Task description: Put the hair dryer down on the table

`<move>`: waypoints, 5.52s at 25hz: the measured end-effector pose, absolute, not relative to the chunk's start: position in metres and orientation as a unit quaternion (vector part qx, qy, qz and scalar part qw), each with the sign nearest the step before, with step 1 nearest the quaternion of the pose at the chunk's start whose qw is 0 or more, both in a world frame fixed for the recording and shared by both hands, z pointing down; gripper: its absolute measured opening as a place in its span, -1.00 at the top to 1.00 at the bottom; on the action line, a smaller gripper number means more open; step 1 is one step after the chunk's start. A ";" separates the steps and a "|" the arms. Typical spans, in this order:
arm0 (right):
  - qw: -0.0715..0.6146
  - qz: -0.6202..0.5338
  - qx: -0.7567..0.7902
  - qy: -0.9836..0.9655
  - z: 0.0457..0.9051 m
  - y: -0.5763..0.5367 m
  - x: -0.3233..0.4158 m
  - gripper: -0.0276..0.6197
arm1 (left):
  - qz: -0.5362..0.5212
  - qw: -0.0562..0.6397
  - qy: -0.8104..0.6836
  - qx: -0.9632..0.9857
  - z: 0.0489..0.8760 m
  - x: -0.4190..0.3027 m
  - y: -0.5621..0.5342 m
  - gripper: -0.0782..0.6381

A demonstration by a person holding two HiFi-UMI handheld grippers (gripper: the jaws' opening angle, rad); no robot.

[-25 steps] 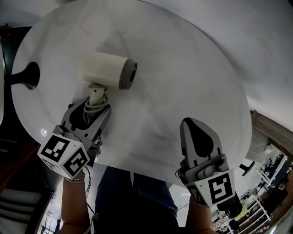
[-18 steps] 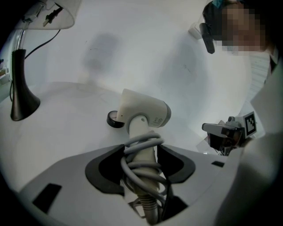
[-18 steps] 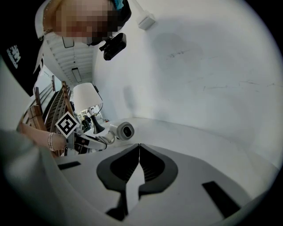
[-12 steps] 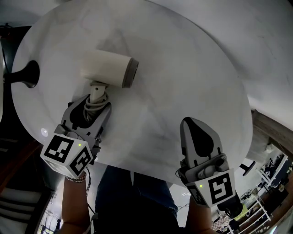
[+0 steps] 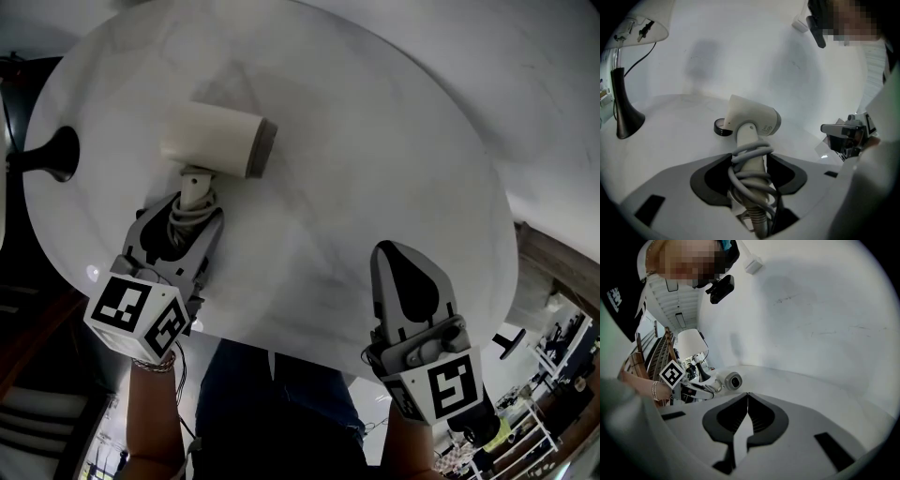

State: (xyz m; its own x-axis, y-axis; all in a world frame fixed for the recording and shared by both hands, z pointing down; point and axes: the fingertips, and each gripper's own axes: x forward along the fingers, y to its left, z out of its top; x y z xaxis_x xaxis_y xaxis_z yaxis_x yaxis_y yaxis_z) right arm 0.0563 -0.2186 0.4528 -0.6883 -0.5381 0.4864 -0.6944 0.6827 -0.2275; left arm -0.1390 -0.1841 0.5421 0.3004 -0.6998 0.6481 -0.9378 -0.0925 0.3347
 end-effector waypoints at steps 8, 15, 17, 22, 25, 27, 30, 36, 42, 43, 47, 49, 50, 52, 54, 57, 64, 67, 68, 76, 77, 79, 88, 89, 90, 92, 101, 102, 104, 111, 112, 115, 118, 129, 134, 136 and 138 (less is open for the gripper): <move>0.195 0.204 0.344 -0.896 0.456 -0.218 0.055 0.86 | 0.191 0.338 -0.578 0.717 0.544 -0.141 -0.184 0.10; 0.195 0.208 0.346 -0.894 0.458 -0.217 0.055 0.86 | 0.201 0.330 -0.580 0.717 0.545 -0.142 -0.184 0.10; 0.196 0.207 0.348 -0.893 0.459 -0.217 0.054 0.86 | 0.209 0.323 -0.582 0.716 0.546 -0.143 -0.184 0.10; 0.195 0.202 0.350 -0.894 0.455 -0.216 0.053 0.86 | 0.222 0.312 -0.586 0.714 0.548 -0.144 -0.183 0.10; 0.191 0.198 0.349 -0.895 0.451 -0.216 0.050 0.86 | 0.229 0.307 -0.586 0.715 0.550 -0.144 -0.182 0.08; 0.188 0.195 0.348 -0.898 0.447 -0.215 0.046 0.86 | 0.232 0.307 -0.587 0.712 0.551 -0.144 -0.182 0.07; 0.182 0.190 0.347 -0.900 0.438 -0.214 0.044 0.86 | 0.233 0.308 -0.589 0.710 0.551 -0.145 -0.180 0.06; 0.178 0.175 0.346 -0.904 0.423 -0.209 0.045 0.86 | 0.238 0.307 -0.585 0.712 0.546 -0.148 -0.172 0.02; 0.165 0.159 0.339 -0.912 0.405 -0.201 0.036 0.86 | 0.243 0.300 -0.585 0.713 0.529 -0.154 -0.154 0.02; 0.162 0.156 0.337 -0.914 0.401 -0.200 0.033 0.86 | 0.244 0.299 -0.583 0.714 0.526 -0.156 -0.150 0.03; 0.151 0.142 0.336 -0.919 0.386 -0.195 0.026 0.86 | 0.247 0.279 -0.586 0.720 0.504 -0.163 -0.139 0.07; 0.145 0.135 0.337 -0.921 0.378 -0.191 0.022 0.86 | 0.240 0.269 -0.589 0.723 0.490 -0.167 -0.135 0.11; 0.142 0.132 0.337 -0.921 0.373 -0.189 0.020 0.86 | 0.235 0.264 -0.591 0.725 0.483 -0.169 -0.133 0.12; 0.136 0.124 0.337 -0.923 0.363 -0.184 0.016 0.86 | 0.224 0.252 -0.593 0.731 0.467 -0.170 -0.131 0.14; 0.130 0.116 0.338 -0.925 0.353 -0.180 0.013 0.86 | 0.210 0.240 -0.593 0.739 0.450 -0.169 -0.130 0.19; 0.124 0.103 0.337 -0.927 0.337 -0.172 0.009 0.86 | 0.182 0.227 -0.593 0.751 0.426 -0.166 -0.128 0.29; 0.107 0.068 0.341 -0.932 0.300 -0.153 -0.001 0.86 | 0.131 0.191 -0.592 0.772 0.374 -0.169 -0.120 0.47; 0.102 0.055 0.341 -0.933 0.287 -0.145 -0.006 0.86 | 0.119 0.177 -0.590 0.779 0.356 -0.172 -0.115 0.48; 0.100 0.050 0.342 -0.933 0.282 -0.143 -0.008 0.86 | 0.114 0.172 -0.589 0.781 0.350 -0.173 -0.114 0.48; 0.082 0.018 0.357 -0.930 0.255 -0.124 -0.016 0.86 | 0.065 0.144 -0.578 0.801 0.306 -0.181 -0.100 0.55; 0.080 0.014 0.360 -0.930 0.253 -0.122 -0.016 0.86 | 0.061 0.139 -0.576 0.803 0.302 -0.182 -0.098 0.55; 0.072 0.008 0.365 -0.928 0.247 -0.119 -0.017 0.86 | 0.057 0.128 -0.575 0.806 0.292 -0.183 -0.096 0.56; 0.061 -0.016 0.387 -0.920 0.218 -0.113 -0.013 0.86 | 0.038 0.112 -0.563 0.818 0.260 -0.190 -0.081 0.64; 0.061 -0.019 0.389 -0.919 0.215 -0.112 -0.013 0.86 | 0.035 0.110 -0.564 0.818 0.257 -0.192 -0.080 0.64; 0.061 -0.021 0.391 -0.918 0.213 -0.112 -0.013 0.86 | 0.032 0.108 -0.565 0.817 0.254 -0.195 -0.080 0.65; 0.061 -0.025 0.395 -0.916 0.209 -0.112 -0.012 0.86 | 0.028 0.104 -0.565 0.818 0.248 -0.198 -0.079 0.67; 0.054 -0.041 0.395 -0.916 0.195 -0.110 -0.009 0.86 | 0.014 0.082 -0.580 0.810 0.230 -0.214 -0.074 0.70; 0.053 -0.043 0.394 -0.916 0.193 -0.111 -0.008 0.86 | 0.012 0.082 -0.584 0.808 0.229 -0.216 -0.075 0.70; 0.053 -0.047 0.392 -0.917 0.190 -0.115 -0.007 0.86 | 0.009 0.081 -0.590 0.803 0.226 -0.217 -0.076 0.70; 0.053 -0.054 0.376 -0.924 0.173 -0.123 0.004 0.86 | -0.002 0.077 -0.606 0.792 0.211 -0.209 -0.086 0.70; 0.053 -0.055 0.374 -0.924 0.172 -0.124 0.007 0.86 | -0.003 0.076 -0.607 0.791 0.209 -0.206 -0.088 0.70; 0.056 -0.060 0.371 -0.925 0.172 -0.128 0.013 0.86 | -0.006 0.075 -0.609 0.789 0.205 -0.201 -0.091 0.70; 0.055 -0.063 0.376 -0.923 0.171 -0.131 0.022 0.86 | -0.008 0.073 -0.611 0.788 0.205 -0.195 -0.094 0.70; 0.051 -0.065 0.372 -0.925 0.175 -0.132 0.042 0.86 | -0.008 0.071 -0.610 0.789 0.205 -0.180 -0.105 0.70; 0.046 -0.066 0.370 -0.925 0.175 -0.132 0.046 0.86 | -0.008 0.072 -0.609 0.790 0.206 -0.175 -0.106 0.70; 0.047 -0.065 0.370 -0.926 0.176 -0.132 0.047 0.86 | -0.008 0.073 -0.608 0.790 0.206 -0.174 -0.106 0.70; 0.047 -0.065 0.370 -0.926 0.175 -0.132 0.048 0.86 | -0.007 0.072 -0.608 0.790 0.205 -0.173 -0.105 0.70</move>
State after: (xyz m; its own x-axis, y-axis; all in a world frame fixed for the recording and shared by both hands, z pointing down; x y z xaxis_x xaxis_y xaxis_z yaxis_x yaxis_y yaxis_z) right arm 0.0483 -0.1322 0.1752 -0.7221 -0.6907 0.0394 -0.6785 0.7182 0.1545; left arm -0.1730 -0.1052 0.2055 0.2598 -0.9626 0.0768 -0.9606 -0.2494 0.1228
